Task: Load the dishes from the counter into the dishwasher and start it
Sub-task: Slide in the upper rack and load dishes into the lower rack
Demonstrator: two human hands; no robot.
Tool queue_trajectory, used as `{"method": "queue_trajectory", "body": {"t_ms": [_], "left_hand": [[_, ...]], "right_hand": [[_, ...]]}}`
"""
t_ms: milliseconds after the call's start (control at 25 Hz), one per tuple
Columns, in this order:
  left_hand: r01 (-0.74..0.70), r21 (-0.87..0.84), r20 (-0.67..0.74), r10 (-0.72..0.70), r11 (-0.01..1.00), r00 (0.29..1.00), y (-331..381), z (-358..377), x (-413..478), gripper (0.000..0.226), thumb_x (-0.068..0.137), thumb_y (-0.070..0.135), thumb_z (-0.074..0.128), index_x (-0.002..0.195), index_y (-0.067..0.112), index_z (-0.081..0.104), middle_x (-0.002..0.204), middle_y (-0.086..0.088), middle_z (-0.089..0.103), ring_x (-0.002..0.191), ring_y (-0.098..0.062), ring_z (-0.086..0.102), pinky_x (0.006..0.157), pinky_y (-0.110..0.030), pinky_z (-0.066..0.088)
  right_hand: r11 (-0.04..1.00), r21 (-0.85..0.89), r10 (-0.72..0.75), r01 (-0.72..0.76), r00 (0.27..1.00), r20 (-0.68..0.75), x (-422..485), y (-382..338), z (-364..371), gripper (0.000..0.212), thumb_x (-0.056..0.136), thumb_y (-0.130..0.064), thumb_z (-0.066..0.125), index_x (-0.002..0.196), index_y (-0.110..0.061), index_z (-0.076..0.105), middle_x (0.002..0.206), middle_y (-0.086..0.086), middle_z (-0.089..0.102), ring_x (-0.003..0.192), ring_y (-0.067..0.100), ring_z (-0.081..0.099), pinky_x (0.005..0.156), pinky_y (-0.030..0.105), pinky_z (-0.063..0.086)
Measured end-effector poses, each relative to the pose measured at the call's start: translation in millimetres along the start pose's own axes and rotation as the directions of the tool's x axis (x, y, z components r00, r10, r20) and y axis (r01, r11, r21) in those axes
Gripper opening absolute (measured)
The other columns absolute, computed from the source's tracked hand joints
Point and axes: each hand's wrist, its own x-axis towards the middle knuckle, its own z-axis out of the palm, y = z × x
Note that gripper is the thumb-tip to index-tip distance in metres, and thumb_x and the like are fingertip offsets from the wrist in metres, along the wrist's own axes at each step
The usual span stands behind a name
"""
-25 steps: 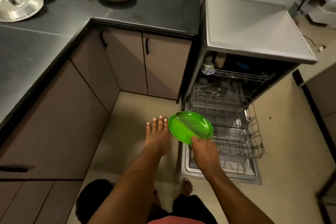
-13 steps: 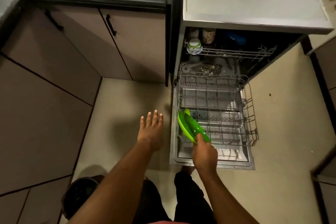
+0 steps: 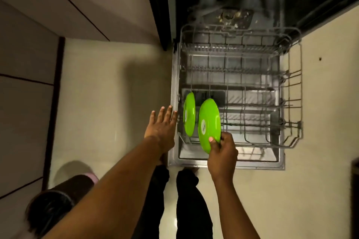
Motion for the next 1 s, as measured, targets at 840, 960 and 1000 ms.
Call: {"method": "queue_trajectory", "body": {"t_ms": [840,960,1000], "left_hand": [[-0.071,0.164,0.251,0.028,0.984,0.968,-4,3,114,0.086,0.097,0.031,0.046,0.154,0.016,-0.016,0.162,-0.005,-0.023,0.149,-0.027,-0.019,0.119,-0.055,-0.009],[-0.094,0.195,0.269,0.039,0.976,0.962,-6,0,117,0.088,0.097,0.036,0.048,0.155,0.016,-0.015,0.162,-0.006,-0.021,0.150,-0.027,-0.017,0.119,-0.055,-0.009],[-0.099,0.202,0.274,0.041,0.974,0.961,-7,0,117,0.089,0.097,0.037,0.049,0.155,0.016,-0.015,0.162,-0.006,-0.021,0.150,-0.028,-0.017,0.119,-0.055,-0.010]], "right_hand": [[0.992,0.104,0.039,-0.068,0.967,0.253,80,14,50,0.011,0.095,-0.014,0.059,0.104,-0.008,0.060,0.084,-0.001,0.063,0.071,0.010,0.057,0.063,0.020,0.044],[0.999,0.023,0.029,-0.036,0.971,0.238,88,7,63,0.010,0.096,-0.016,0.058,0.101,-0.008,0.060,0.084,0.000,0.061,0.074,0.018,0.056,0.066,0.030,0.045],[1.000,-0.004,0.023,-0.023,0.971,0.239,91,4,65,0.011,0.096,-0.017,0.058,0.102,-0.008,0.060,0.087,0.002,0.064,0.078,0.020,0.058,0.068,0.031,0.046]]}}
